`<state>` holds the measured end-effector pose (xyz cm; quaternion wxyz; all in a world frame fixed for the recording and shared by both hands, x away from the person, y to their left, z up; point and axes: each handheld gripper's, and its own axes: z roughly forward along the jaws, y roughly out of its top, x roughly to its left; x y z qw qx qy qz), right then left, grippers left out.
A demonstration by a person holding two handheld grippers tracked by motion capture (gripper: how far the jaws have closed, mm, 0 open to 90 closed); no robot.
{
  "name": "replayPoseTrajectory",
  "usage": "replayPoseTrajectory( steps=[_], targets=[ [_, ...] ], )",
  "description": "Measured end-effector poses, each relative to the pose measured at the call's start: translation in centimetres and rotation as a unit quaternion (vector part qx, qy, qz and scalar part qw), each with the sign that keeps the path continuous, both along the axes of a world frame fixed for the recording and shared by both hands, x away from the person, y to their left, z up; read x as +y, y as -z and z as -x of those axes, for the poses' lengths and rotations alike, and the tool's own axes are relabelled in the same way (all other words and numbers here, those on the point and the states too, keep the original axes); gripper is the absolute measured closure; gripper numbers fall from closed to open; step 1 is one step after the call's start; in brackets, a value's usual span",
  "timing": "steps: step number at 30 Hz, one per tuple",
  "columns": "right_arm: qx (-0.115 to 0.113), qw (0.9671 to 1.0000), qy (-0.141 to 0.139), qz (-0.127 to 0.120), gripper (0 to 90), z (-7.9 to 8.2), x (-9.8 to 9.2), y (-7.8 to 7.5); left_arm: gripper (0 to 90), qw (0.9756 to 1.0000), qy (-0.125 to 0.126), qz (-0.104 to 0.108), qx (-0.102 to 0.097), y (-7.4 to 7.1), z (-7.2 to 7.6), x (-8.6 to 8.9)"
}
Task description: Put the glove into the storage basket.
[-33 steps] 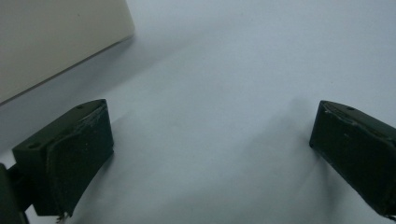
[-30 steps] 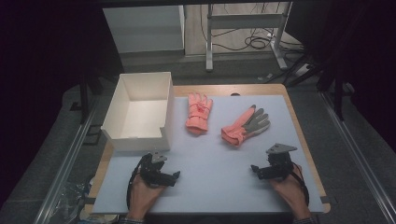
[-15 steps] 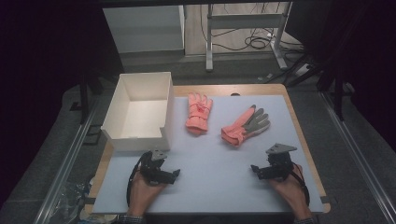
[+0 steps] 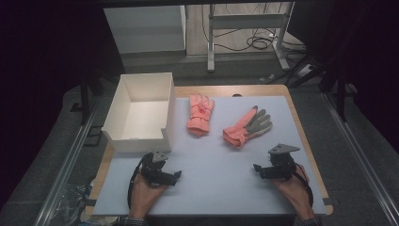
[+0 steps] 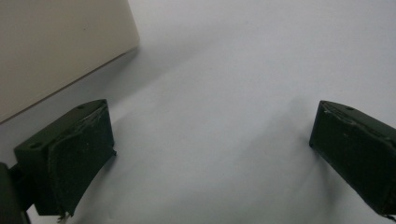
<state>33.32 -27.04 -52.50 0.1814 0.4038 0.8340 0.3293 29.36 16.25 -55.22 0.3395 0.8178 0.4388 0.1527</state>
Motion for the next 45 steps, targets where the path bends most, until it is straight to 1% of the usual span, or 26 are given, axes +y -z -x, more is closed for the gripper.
replayPoseTrajectory(
  steps=[1,4,5,6,8,9,11,12,13,16,22,23,26,28,29,30,32,33,35,36,37,38,40,41,42,45],
  targets=[
    [0.005,0.9999,0.002,-0.012,15.3,-0.2,-0.2,-0.2,0.0,1.0,0.0,0.0,0.0,0.0,0.0,0.0],
    [0.002,0.9998,0.005,-0.017,17.4,-0.3,-0.3,-0.6,0.0,1.0,0.0,0.0,0.0,0.0,0.0,0.0],
    [-0.001,0.9996,0.007,-0.026,21.4,-0.5,-0.5,-1.0,0.0,1.0,0.0,0.0,0.0,0.0,0.0,0.0],
    [-0.001,0.9996,0.007,-0.026,21.4,-0.5,-0.5,-1.0,0.0,1.0,0.0,0.0,0.0,0.0,0.0,0.0],
    [-0.003,0.9995,0.003,-0.033,26.6,-0.8,-0.7,-1.8,0.0,1.0,0.0,0.0,0.0,0.0,0.0,0.0],
    [-0.003,0.9995,0.003,-0.033,26.6,-0.8,-0.7,-1.8,0.0,1.0,0.0,0.0,0.0,0.0,0.0,0.0],
    [0.005,0.9993,-0.006,-0.037,32.2,-1.4,-0.5,-2.0,0.0,1.0,0.0,0.0,0.0,0.0,0.0,0.0],
    [0.005,0.9993,-0.006,-0.037,32.2,-1.4,-0.5,-2.0,0.0,1.0,0.0,0.0,0.0,0.0,0.0,0.0],
    [0.007,0.9992,-0.009,-0.039,36.5,-1.8,-0.4,-2.2,0.0,1.0,0.0,0.0,0.0,0.0,0.0,0.0],
    [0.008,0.9991,-0.005,-0.04,40.3,-2.3,-0.1,-2.4,0.0,1.0,0.0,0.0,0.0,0.0,0.0,0.0],
    [0.007,0.9987,0.015,-0.049,51.0,-4.0,0.4,-3.7,0.0,1.0,0.0,0.0,0.0,0.0,0.0,0.0],
    [0.004,0.9984,0.018,-0.054,54.1,-4.7,0.7,-4.1,0.0,1.0,0.0,0.0,0.0,0.0,0.0,0.0],
    [0.001,0.9984,0.024,-0.052,57.2,-5.4,1.1,-4.5,0.0,1.0,-0.001,0.0,0.0,0.0,0.0,0.0],
    [-0.002,0.9982,0.03,-0.051,60.1,-6.2,1.5,-4.7,0.0,1.0,-0.001,0.0,0.0,0.0,0.0,0.0],
    [-0.003,0.998,0.038,-0.05,62.0,-6.9,1.9,-4.9,0.0,1.0,-0.001,0.0,0.0,0.0,0.0,0.0],
    [-0.003,0.998,0.038,-0.05,62.0,-6.9,1.9,-4.9,0.0,1.0,-0.001,0.0,0.0,0.0,0.0,0.0],
    [-0.006,0.998,0.044,-0.046,62.8,-7.7,2.3,-4.9,0.0,1.0,0.0,0.0,0.0,0.0,0.0,0.0],
    [-0.009,0.9976,0.054,-0.041,62.8,-8.5,2.7,-5.0,0.0,1.0,-0.001,0.0,0.0,0.0,0.0,0.0],
    [-0.01,0.9974,0.059,-0.04,62.5,-8.9,2.9,-5.0,0.0,1.0,-0.001,0.001,0.0,0.0,0.0,0.0],
    [-0.012,0.9971,0.064,-0.04,59.5,-9.3,3.1,-5.0,0.0,1.0,-0.001,0.0,0.0,0.0,0.0,0.0],
    [-0.014,0.9964,0.077,-0.032,55.2,-10.0,3.5,-4.8,0.0,1.0,-0.001,0.001,0.0,0.0,0.0,0.0],
    [-0.014,0.9964,0.077,-0.032,55.2,-10.0,3.5,-4.8,0.0,1.0,-0.001,0.001,0.0,0.0,0.0,0.0],
    [-0.01,0.9959,0.088,-0.021,52.0,-10.7,3.8,-4.5,0.0,1.0,-0.001,0.002,0.001,0.0,0.0,0.0],
    [-0.007,0.9949,0.099,-0.014,49.4,-11.3,4.0,-4.0,0.0,1.0,-0.001,0.002,0.001,0.0,0.0,0.0],
    [-0.007,0.9949,0.099,-0.014,49.4,-11.3,4.0,-4.0,0.0,1.0,-0.001,0.002,0.001,0.0,0.0,0.0],
    [0.004,0.9944,0.105,-0.009,49.7,-12.0,4.1,-3.1,0.0,1.0,-0.001,0.002,0.001,0.0,0.0,0.0]
  ],
)
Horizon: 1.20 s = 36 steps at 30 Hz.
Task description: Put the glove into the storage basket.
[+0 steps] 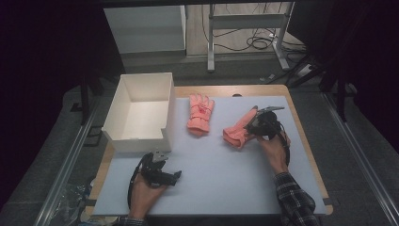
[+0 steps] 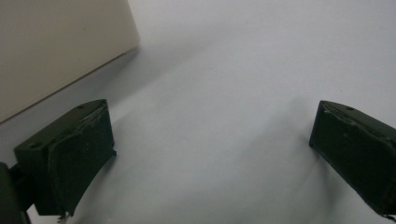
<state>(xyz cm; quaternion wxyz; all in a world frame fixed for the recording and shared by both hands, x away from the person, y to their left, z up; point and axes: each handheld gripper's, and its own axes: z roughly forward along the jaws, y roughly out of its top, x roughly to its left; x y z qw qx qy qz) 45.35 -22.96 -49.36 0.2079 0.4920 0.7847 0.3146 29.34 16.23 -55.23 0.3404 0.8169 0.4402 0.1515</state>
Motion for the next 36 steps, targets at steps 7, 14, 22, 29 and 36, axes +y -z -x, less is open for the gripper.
replayPoseTrajectory(
  steps=[7,14,22,29,36],
  targets=[
    [0.007,1.0,0.002,-0.001,70.1,-0.3,0.1,1.4,0.0,1.0,0.0,-0.001,0.0,0.0,0.0,0.0],
    [0.001,1.0,-0.003,-0.006,86.6,0.0,0.0,1.4,0.0,1.0,0.0,0.0,0.0,0.0,0.0,0.0],
    [0.008,0.9975,-0.022,-0.067,88.2,0.0,-1.7,0.5,0.0,1.0,0.0,0.0,-0.001,0.0,0.0,0.0],
    [-0.01,0.9953,-0.057,-0.077,88.3,1.6,-1.8,-1.2,0.0,1.0,0.001,-0.002,-0.001,0.0,0.0,0.0],
    [-0.01,0.9898,-0.104,-0.096,88.3,3.6,-1.2,-3.0,0.0,1.0,0.001,-0.002,-0.001,0.0,0.0,0.0]
  ],
)
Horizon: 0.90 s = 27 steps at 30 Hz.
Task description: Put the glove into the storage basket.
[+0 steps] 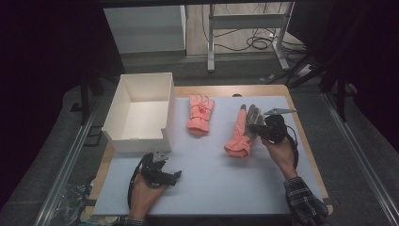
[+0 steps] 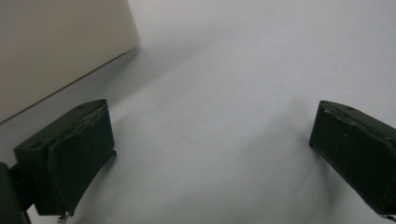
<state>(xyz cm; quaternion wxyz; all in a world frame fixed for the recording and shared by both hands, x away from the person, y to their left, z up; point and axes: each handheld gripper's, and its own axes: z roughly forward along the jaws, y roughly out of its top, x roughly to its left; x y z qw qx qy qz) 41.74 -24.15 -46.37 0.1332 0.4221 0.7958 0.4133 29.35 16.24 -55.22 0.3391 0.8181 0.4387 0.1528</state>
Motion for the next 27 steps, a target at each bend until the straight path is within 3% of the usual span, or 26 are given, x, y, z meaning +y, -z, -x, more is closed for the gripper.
replayPoseTrajectory(
  steps=[4,8,9,10,11,15,21,27],
  targets=[
    [0.006,0.9996,-0.025,-0.007,88.3,0.8,0.4,-0.2,0.0,1.0,0.0,0.0,0.0,0.0,0.0,0.0],
    [0.014,0.9968,-0.078,-0.01,88.2,2.5,1.5,-0.1,0.0,1.0,0.0,0.0,0.0,0.0,0.0,0.0],
    [0.014,0.9968,-0.078,-0.01,88.2,2.5,1.5,-0.1,0.0,1.0,0.0,0.0,0.0,0.0,0.0,0.0],
    [0.021,0.9946,-0.101,-0.013,88.2,3.1,1.9,0.1,0.0,1.0,0.0,0.0,0.0,0.0,0.0,0.0],
    [0.021,0.9946,-0.101,-0.013,88.2,3.1,1.9,0.1,0.0,1.0,0.0,0.0,0.0,0.0,0.0,0.0],
    [0.033,0.9888,-0.143,-0.025,88.2,4.3,2.7,0.7,0.0,1.0,0.0,0.0,0.0,0.0,0.0,0.0],
    [0.04,0.9828,-0.177,-0.031,88.2,5.6,3.7,1.9,0.0,1.0,0.0,0.0,0.0,0.0,0.0,0.0],
    [0.043,0.9807,-0.19,-0.016,88.1,5.6,4.1,3.4,0.0,1.0,0.0,0.0,0.0,0.0,0.0,0.0]
  ],
)
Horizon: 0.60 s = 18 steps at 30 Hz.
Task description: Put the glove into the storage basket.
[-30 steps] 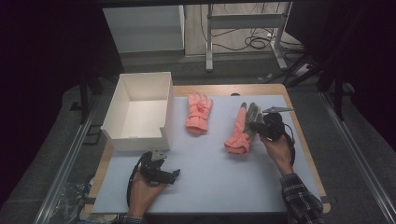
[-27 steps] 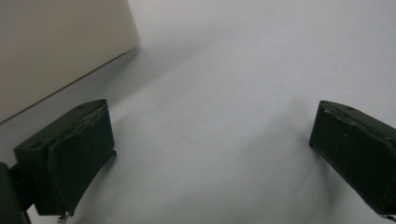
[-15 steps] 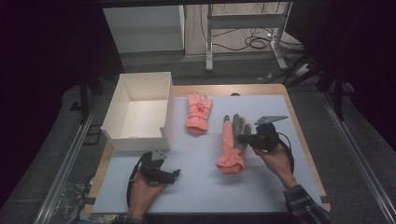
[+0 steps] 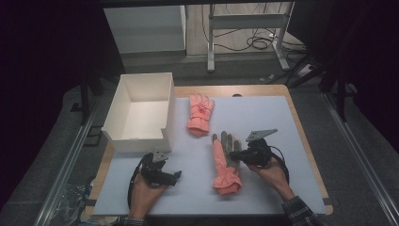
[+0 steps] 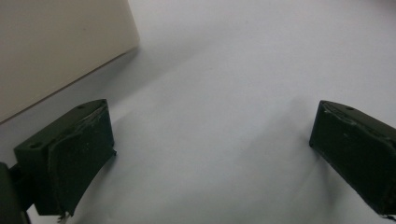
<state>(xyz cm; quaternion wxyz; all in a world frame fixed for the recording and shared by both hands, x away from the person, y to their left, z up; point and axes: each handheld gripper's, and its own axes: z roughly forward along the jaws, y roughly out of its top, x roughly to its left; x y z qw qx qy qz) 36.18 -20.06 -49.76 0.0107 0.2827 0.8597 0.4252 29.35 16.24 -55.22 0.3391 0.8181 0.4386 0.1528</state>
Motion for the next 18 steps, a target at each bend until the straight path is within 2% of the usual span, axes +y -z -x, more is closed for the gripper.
replayPoseTrajectory(
  steps=[2,4,6,10,11,13,18],
  targets=[
    [0.001,1.0,-0.003,0.001,87.5,-0.2,0.0,0.4,0.0,1.0,0.0,0.0,0.0,0.0,0.0,0.0],
    [-0.005,0.9998,-0.003,0.017,84.9,-0.3,0.2,0.7,0.0,1.0,0.0,0.0,0.0,0.0,0.0,0.0],
    [-0.008,0.9998,-0.001,0.016,81.6,-0.3,0.0,0.7,0.0,1.0,0.0,0.0,0.0,0.0,0.0,0.0],
    [-0.019,0.9997,0.004,0.011,74.5,-0.3,-0.4,-0.1,0.0,1.0,0.0,0.0,0.0,0.0,0.0,0.0],
    [-0.033,0.9992,0.009,0.021,71.4,-0.3,-0.4,-0.6,0.0,1.0,0.0,0.0,0.0,0.0,0.0,0.0],
    [-0.042,0.9987,0.012,0.027,69.3,-0.4,-0.3,-1.0,0.0,1.0,0.0,0.0,0.0,0.0,0.0,0.0],
    [-0.053,0.9979,0.023,0.031,64.1,-1.2,0.2,-1.7,0.0,1.0,0.0,0.0,0.0,0.0,0.0,0.0]
  ],
)
